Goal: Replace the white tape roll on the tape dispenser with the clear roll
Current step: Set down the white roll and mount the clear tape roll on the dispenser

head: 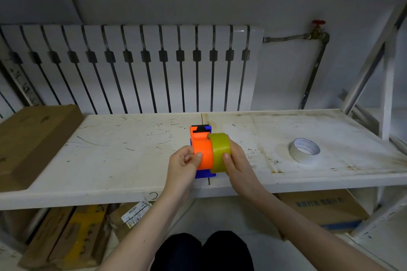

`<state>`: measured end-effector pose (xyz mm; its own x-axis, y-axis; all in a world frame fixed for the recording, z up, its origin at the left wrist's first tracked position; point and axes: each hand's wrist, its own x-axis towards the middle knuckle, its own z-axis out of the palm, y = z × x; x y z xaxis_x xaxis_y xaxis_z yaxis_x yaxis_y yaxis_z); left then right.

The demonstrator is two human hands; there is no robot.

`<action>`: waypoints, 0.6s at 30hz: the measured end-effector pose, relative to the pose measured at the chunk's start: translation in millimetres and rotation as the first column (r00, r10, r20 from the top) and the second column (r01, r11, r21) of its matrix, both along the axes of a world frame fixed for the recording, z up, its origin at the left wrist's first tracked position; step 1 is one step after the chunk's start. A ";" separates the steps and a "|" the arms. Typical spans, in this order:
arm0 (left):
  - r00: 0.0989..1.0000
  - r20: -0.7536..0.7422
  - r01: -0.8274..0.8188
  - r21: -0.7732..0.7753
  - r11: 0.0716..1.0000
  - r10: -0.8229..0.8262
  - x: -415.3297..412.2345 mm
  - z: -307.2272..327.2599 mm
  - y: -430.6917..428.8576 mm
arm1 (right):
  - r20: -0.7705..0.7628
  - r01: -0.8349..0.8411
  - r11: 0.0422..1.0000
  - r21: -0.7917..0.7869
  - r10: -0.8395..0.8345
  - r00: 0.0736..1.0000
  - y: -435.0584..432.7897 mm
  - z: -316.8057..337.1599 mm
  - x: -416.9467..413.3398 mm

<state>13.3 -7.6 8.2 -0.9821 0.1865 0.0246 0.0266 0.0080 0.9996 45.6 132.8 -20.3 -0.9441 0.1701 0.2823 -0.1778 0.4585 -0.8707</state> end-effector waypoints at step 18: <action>0.961 0.265 0.019 0.235 0.972 -0.083 2.5 1.9 16.3 | 0.132 -0.114 0.993 -0.006 0.114 0.985 -6.4 -0.3 9.3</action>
<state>15.8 8.7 10.1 -0.9468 0.2571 -0.1934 -0.2511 -0.2148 0.9438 54.9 126.4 -20.6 -0.9863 0.0591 0.1540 -0.1122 0.4436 -0.8892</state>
